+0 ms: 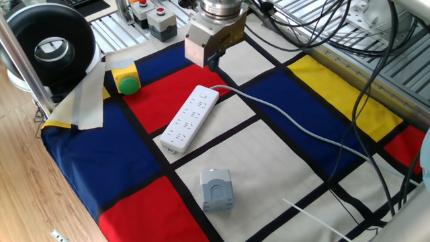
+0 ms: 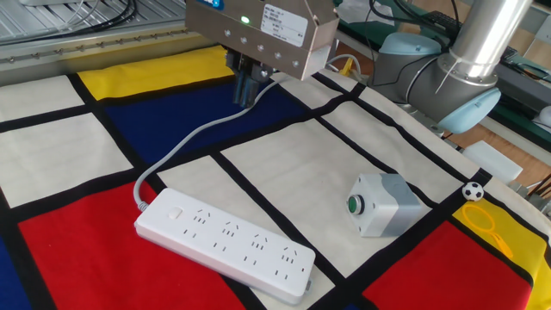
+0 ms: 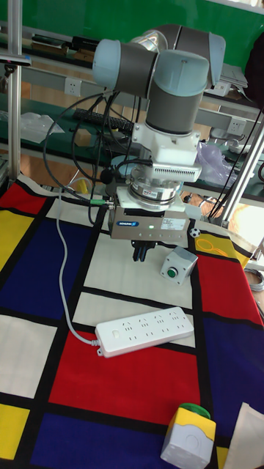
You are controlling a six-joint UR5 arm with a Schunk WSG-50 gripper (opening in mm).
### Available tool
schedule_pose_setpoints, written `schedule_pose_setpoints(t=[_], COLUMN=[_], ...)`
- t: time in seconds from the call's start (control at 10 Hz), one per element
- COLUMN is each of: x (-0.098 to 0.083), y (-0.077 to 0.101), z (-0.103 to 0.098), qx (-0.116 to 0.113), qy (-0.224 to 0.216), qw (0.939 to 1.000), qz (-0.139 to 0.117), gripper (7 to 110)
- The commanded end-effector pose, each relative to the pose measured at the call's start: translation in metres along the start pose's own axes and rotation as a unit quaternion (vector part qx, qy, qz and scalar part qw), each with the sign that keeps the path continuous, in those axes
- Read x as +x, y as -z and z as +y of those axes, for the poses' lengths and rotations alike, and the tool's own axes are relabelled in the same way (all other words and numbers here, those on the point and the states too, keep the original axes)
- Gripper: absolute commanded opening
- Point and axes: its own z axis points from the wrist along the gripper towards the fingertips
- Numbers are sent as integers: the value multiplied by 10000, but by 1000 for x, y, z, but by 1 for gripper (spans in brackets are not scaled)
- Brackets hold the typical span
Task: Turn on the power strip by pressing the button
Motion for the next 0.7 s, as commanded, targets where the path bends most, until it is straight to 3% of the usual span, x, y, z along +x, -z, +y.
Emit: schedule_pose_setpoints(t=[0.0, 0.2, 0.3, 0.4, 0.6], x=[6, 12, 16, 16, 10], y=[1, 1, 2, 2, 1], z=[5, 2, -8, -9, 4], qx=[-109, -43, 151, 164, -96], qy=[-47, -41, 32, 77, 305], qw=[9999, 9997, 9994, 9993, 9993], qz=[116, 236, 316, 328, 189], gripper=[7, 7, 7, 7, 7])
